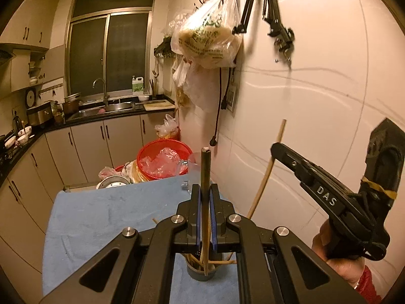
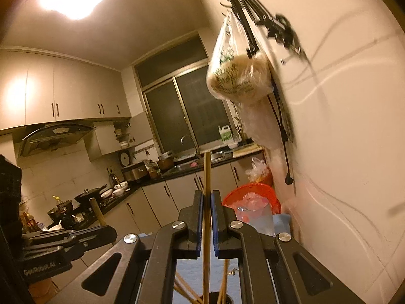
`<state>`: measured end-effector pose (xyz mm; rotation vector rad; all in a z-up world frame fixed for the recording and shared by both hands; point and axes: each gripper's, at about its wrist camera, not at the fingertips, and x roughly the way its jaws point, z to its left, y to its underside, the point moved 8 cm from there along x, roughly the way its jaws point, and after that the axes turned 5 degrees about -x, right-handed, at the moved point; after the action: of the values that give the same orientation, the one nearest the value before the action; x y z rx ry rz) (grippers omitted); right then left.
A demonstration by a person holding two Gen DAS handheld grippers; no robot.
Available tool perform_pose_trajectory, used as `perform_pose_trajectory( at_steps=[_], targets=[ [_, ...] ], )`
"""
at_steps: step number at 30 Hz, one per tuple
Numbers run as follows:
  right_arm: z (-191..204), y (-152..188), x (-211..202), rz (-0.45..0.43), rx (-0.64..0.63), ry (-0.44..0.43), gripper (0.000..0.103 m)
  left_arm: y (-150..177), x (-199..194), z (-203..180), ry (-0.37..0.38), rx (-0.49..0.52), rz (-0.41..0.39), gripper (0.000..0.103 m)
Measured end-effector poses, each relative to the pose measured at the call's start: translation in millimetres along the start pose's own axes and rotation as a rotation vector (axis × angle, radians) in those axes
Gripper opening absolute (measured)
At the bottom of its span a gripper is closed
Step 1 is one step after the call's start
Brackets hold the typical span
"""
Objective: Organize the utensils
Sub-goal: 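Lower the left gripper's chopstick into the cup and open while the right releases its chopstick there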
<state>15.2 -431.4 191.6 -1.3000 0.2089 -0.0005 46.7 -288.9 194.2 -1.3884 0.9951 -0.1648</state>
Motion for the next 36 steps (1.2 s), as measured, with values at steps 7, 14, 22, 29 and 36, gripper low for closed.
perform_pose_trajectory(
  at_steps=[7, 14, 22, 29, 36],
  targets=[
    [-24, 24, 43, 0.075, 0.028, -0.016, 0.006, 11, 38, 1, -0.024, 0.019, 0.025, 0.007],
    [-35, 51, 67, 0.119, 0.031, -0.018, 0.006, 34, 59, 4, -0.014, 0.016, 0.064, 0.007],
    [-37, 75, 71, 0.158, 0.021, -0.027, 0.006, 55, 67, 9, -0.031, 0.015, 0.095, 0.007],
    [-32, 78, 60, 0.187, 0.023, -0.068, 0.008, 55, 58, 10, -0.019, 0.011, 0.090, 0.008],
    [-26, 54, 24, 0.123, 0.028, -0.060, 0.008, 47, 27, 11, -0.001, -0.003, 0.044, 0.017]
  ],
)
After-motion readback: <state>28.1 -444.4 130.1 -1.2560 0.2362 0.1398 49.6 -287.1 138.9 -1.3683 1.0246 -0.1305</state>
